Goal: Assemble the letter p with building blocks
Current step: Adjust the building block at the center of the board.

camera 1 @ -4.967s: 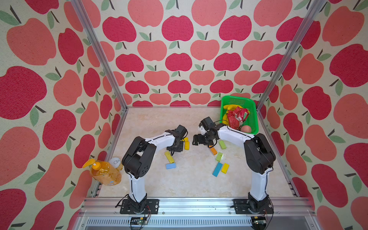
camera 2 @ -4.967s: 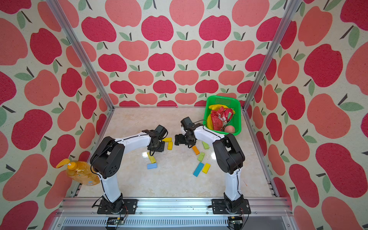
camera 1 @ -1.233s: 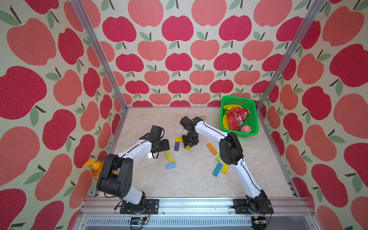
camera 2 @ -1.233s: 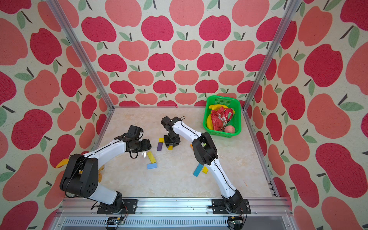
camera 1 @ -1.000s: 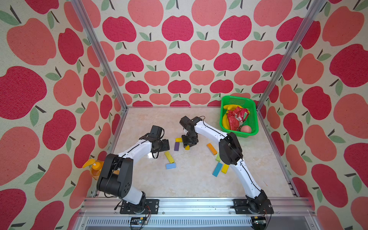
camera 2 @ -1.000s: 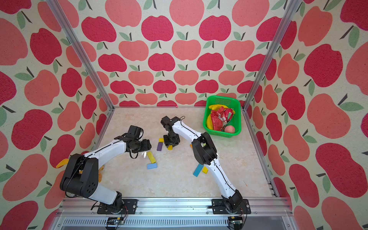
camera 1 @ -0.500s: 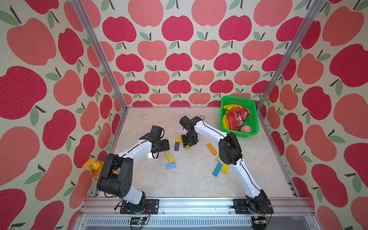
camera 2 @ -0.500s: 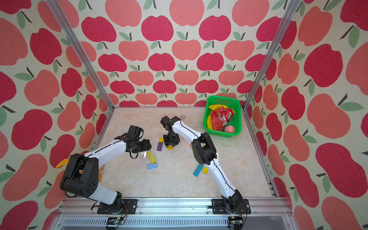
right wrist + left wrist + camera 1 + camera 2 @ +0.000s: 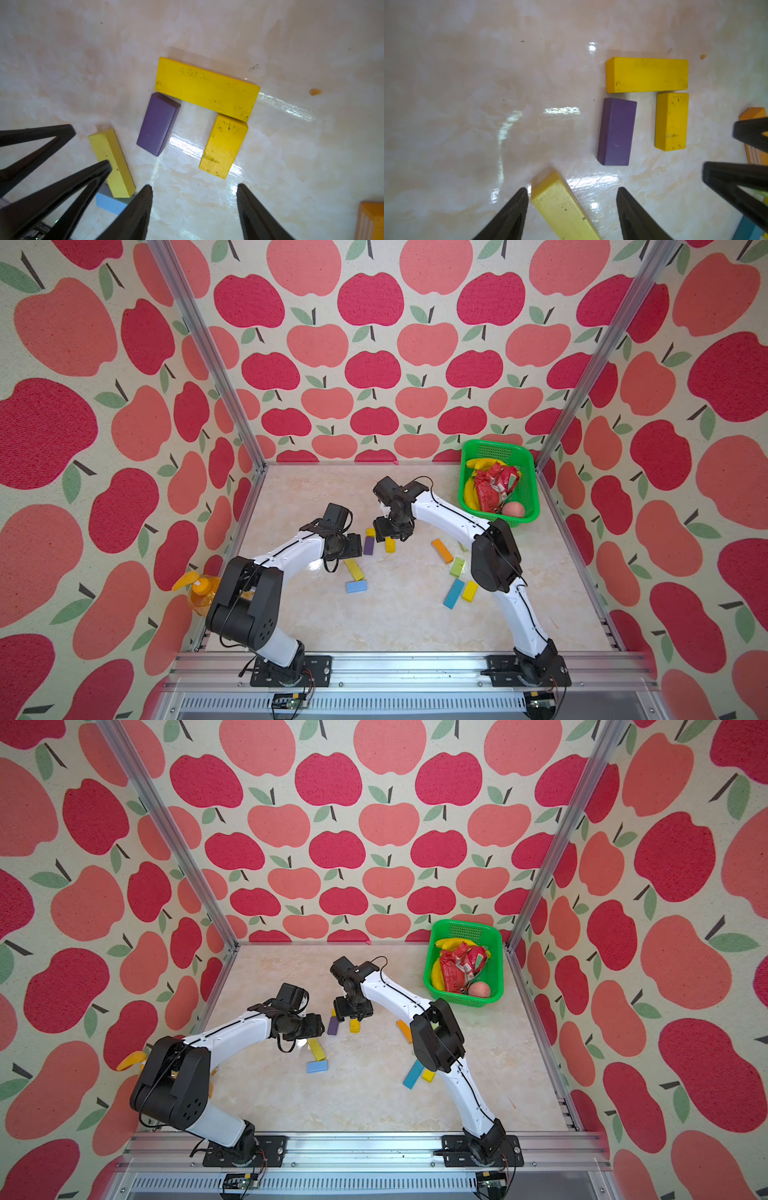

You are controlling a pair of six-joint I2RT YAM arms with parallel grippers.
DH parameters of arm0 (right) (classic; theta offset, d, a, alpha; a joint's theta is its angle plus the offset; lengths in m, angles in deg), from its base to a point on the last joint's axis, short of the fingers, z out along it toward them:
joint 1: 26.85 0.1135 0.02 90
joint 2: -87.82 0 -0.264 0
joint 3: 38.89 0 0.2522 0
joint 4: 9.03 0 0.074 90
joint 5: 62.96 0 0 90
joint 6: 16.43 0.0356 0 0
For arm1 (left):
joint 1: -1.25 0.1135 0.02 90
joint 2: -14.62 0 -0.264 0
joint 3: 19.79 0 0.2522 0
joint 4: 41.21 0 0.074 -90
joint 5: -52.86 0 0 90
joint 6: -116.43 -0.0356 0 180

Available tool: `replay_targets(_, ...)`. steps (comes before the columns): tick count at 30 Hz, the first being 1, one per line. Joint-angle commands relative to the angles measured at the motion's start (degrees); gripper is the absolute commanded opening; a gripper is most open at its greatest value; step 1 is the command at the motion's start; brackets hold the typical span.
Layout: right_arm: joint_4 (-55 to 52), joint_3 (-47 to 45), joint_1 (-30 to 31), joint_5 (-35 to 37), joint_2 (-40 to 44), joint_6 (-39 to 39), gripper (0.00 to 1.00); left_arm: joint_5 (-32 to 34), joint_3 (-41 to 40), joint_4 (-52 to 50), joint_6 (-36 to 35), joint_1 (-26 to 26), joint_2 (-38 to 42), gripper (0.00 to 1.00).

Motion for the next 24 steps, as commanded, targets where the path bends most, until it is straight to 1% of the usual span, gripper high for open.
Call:
replay_targets(1, 2.14, -4.27, -1.26, 3.29, 6.42, -1.06, 0.68, 3.64, 3.68, 0.23, 0.2, -2.13, -4.51, 0.69)
replay_targets(4, 4.26, -9.47, -3.05, 3.51, 10.47, -1.05, 0.68, 4.15, 6.05, 1.01, 0.19, -3.19, -7.94, 0.67)
replay_targets(5, 5.39, -11.51, -3.78, 3.21, 11.75, -1.17, 0.66, 4.2, 6.65, 1.23, 0.3, -3.36, -8.92, 0.67)
replay_targets(10, 9.09, -17.96, -6.66, 1.14, 15.44, -1.99, 0.64, 5.52, 9.0, 1.68, -0.16, -4.37, -11.06, 0.66)
replay_targets(18, 9.82, -20.59, -9.04, -0.37, 15.85, -3.56, 0.63, 6.79, 10.86, 0.12, -0.56, -6.18, -13.32, 0.63)
replay_targets(22, 10.02, -21.31, -9.59, -0.63, 16.28, -3.98, 0.63, 7.67, 12.53, -2.42, -0.04, -6.47, -14.7, 0.57)
replay_targets(24, 10.12, -21.61, -9.87, -0.79, 16.47, -4.15, 0.63, 8.11, 13.37, -3.35, 0.25, -6.65, -15.49, 0.56)
